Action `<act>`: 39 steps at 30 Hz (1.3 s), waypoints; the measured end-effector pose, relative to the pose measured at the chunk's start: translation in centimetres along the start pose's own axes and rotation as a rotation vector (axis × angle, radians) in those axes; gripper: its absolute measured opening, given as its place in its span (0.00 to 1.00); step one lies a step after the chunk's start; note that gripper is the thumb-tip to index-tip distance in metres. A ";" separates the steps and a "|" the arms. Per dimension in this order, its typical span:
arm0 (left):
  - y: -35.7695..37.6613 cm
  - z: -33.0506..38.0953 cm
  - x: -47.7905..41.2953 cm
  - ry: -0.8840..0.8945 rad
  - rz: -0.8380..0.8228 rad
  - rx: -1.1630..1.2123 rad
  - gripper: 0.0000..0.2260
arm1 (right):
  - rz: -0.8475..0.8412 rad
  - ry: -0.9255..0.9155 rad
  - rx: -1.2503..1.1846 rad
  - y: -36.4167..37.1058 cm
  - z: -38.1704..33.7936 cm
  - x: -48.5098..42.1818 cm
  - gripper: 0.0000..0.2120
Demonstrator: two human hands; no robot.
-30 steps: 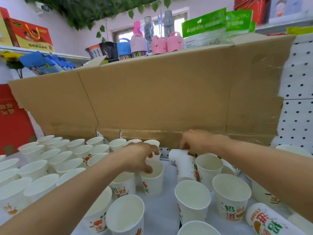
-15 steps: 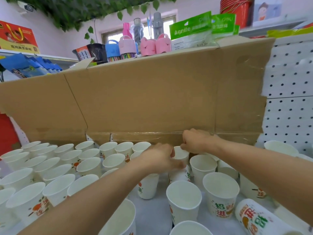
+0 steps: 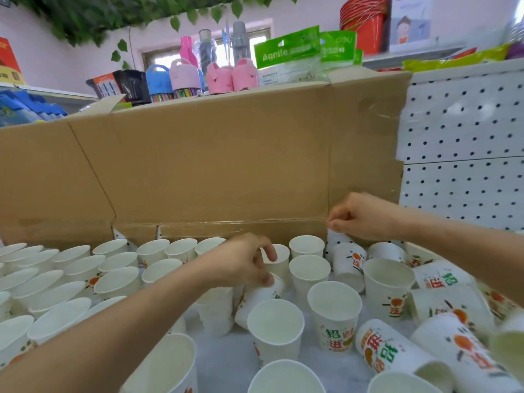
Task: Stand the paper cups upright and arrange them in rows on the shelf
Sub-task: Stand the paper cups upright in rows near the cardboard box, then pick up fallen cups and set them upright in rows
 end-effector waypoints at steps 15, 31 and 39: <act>-1.2 0.2 2.7 0.130 0.275 -0.238 0.06 | -0.207 0.098 0.144 2.2 1.3 2.6 0.18; 3.5 7.2 1.4 0.369 0.098 -0.234 0.13 | -0.084 0.187 0.013 3.2 1.5 1.3 0.05; 2.9 8.7 3.6 0.398 0.122 -0.165 0.14 | -0.115 0.065 0.141 2.4 0.2 3.9 0.13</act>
Point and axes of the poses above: each hand's wrist, its own x-axis away from the middle knuckle, its own y-axis out of the palm, z = x × y, the point moved 4 cm from there along -x, towards the middle knuckle, and after that the axes turned 5 degrees about -y, right-handed, at the moved point
